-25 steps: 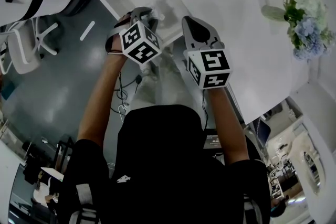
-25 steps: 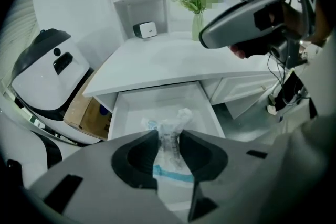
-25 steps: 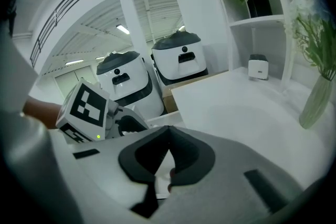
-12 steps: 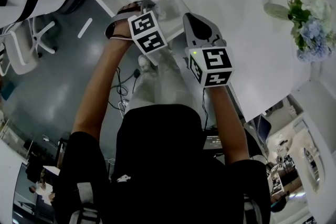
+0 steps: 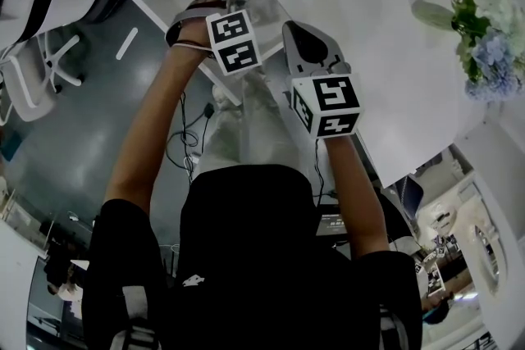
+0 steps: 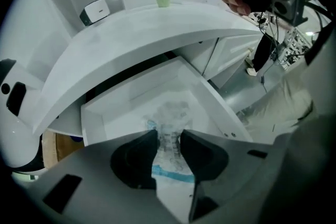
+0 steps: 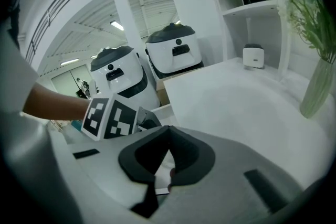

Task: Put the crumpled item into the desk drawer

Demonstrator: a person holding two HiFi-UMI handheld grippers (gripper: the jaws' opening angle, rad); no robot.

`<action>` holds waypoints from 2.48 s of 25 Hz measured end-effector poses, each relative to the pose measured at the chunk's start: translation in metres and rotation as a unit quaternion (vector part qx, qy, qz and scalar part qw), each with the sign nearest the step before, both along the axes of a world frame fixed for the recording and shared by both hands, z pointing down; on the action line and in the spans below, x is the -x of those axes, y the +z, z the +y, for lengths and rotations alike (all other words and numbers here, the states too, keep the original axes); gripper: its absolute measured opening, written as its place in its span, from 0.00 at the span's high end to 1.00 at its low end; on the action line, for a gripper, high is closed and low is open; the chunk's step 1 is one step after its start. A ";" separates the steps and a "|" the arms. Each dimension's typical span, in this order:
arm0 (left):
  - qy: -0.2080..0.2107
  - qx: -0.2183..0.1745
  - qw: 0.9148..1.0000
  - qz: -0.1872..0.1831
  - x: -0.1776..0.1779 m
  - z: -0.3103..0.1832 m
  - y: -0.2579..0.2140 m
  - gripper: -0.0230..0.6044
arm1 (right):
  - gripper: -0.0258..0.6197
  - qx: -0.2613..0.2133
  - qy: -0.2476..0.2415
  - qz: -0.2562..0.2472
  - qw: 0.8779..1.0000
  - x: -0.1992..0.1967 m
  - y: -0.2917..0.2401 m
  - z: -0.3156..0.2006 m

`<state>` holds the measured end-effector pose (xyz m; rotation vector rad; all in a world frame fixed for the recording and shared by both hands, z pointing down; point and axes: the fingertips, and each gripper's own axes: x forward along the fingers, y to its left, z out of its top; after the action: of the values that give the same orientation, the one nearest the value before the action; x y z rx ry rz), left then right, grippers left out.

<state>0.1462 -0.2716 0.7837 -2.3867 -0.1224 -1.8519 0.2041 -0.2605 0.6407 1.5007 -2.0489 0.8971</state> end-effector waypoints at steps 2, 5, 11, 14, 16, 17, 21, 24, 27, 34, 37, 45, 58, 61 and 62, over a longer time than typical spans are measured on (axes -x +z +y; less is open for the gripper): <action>0.004 0.005 1.000 -0.003 -0.001 0.002 0.006 0.78 | 0.97 0.001 -0.003 0.000 1.000 0.001 0.002 0.000; 0.007 0.011 1.000 -0.011 0.001 0.004 0.016 0.78 | 0.97 0.003 -0.005 0.000 1.000 0.001 0.006 0.000; 0.009 0.021 0.999 -0.024 0.001 0.006 0.032 0.76 | 0.97 0.007 -0.010 0.001 1.000 0.000 0.012 0.002; 0.012 0.024 0.999 -0.031 0.000 0.008 0.040 0.75 | 0.97 0.008 -0.012 0.003 1.000 0.002 0.015 0.003; 0.015 0.028 0.999 -0.034 0.000 0.009 0.045 0.75 | 0.97 0.009 -0.012 0.003 1.000 0.001 0.016 0.004; 0.014 0.031 0.999 -0.036 -0.001 0.010 0.047 0.74 | 0.97 0.010 -0.011 0.003 1.000 0.001 0.017 0.004; 0.013 0.042 0.998 -0.041 -0.001 0.012 0.054 0.70 | 0.97 0.013 -0.007 0.002 1.000 -0.001 0.022 0.006; 0.011 0.044 0.998 -0.043 -0.001 0.011 0.054 0.68 | 0.97 0.015 -0.005 0.001 1.000 -0.002 0.023 0.007; 0.008 0.044 0.998 -0.042 -0.001 0.011 0.054 0.67 | 0.97 0.016 -0.005 0.001 1.000 -0.001 0.023 0.008; 0.001 0.029 0.999 -0.036 -0.001 0.005 0.051 0.67 | 0.97 0.015 -0.005 0.003 1.000 -0.003 0.022 0.008; 0.001 0.027 0.999 -0.035 -0.001 0.004 0.048 0.67 | 0.97 0.015 -0.006 0.004 1.000 -0.003 0.020 0.008; -0.026 0.018 0.999 -0.013 -0.004 0.000 0.035 0.84 | 0.97 0.008 -0.010 0.009 1.000 -0.002 0.013 0.007; -0.069 -0.011 0.997 0.031 0.000 -0.017 -0.012 0.94 | 0.97 -0.010 -0.010 0.015 1.000 0.009 -0.011 0.002; -0.092 -0.017 0.994 0.048 0.003 -0.022 -0.030 0.94 | 0.97 -0.017 -0.008 0.019 1.000 0.011 -0.021 0.000; -0.101 -0.019 0.993 0.054 0.006 -0.024 -0.036 0.94 | 0.97 -0.020 -0.007 0.021 1.000 0.012 -0.025 0.000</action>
<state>0.1406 -0.2951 0.7476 -2.5503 0.1691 -1.7798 0.1925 -0.2609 0.6154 1.5122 -2.0569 0.8167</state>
